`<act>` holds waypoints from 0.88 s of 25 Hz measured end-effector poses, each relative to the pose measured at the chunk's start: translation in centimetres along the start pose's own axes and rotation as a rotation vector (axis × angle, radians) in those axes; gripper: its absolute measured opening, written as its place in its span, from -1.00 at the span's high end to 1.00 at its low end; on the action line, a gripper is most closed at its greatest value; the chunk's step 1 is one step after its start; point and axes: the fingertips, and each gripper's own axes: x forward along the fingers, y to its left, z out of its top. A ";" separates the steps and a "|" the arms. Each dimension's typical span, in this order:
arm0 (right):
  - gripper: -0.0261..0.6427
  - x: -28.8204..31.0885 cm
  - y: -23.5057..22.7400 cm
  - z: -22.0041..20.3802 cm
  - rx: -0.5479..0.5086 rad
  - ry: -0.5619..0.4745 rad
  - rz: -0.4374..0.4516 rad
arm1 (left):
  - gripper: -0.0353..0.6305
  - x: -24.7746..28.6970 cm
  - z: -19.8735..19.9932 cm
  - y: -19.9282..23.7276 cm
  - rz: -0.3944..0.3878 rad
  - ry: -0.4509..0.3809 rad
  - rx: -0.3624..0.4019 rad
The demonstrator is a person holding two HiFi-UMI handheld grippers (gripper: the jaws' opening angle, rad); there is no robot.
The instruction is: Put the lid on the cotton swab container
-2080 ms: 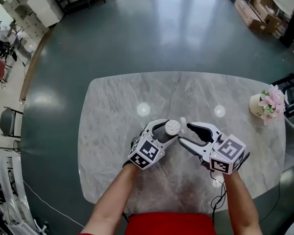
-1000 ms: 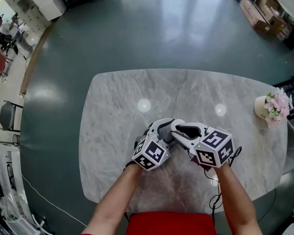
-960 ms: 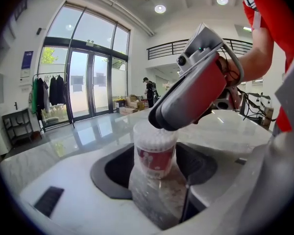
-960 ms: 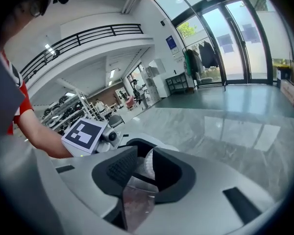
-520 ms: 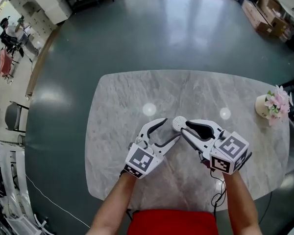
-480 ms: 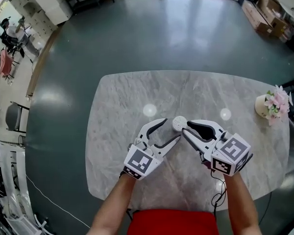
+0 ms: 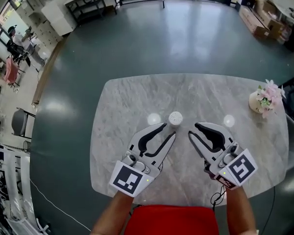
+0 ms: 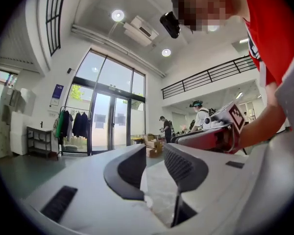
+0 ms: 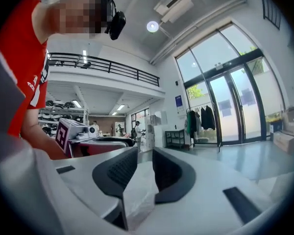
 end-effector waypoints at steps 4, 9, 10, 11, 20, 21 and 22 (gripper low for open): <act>0.76 -2.4 1.8 2.2 -0.030 -0.076 -0.017 | 0.68 -2.4 2.4 -1.2 0.046 -0.032 0.055; 0.87 -4.5 2.8 3.5 -0.058 -0.112 -0.051 | 0.82 -4.0 4.3 -2.4 0.075 -0.054 0.087; 0.89 -4.8 2.9 3.7 -0.061 -0.115 -0.056 | 0.83 -4.1 4.6 -2.7 0.077 -0.055 0.091; 0.91 -5.0 3.1 3.9 -0.063 -0.116 -0.060 | 0.84 -4.2 4.9 -3.0 0.077 -0.056 0.098; 0.91 -5.6 5.5 4.2 -0.048 -0.124 -0.038 | 0.84 -5.1 5.7 -4.9 0.075 -0.053 0.107; 0.91 -5.6 5.5 4.0 -0.048 -0.120 -0.038 | 0.84 -5.1 5.7 -5.0 0.074 -0.051 0.105; 0.91 -5.7 5.5 3.8 -0.048 -0.116 -0.038 | 0.84 -5.1 5.6 -5.1 0.074 -0.049 0.104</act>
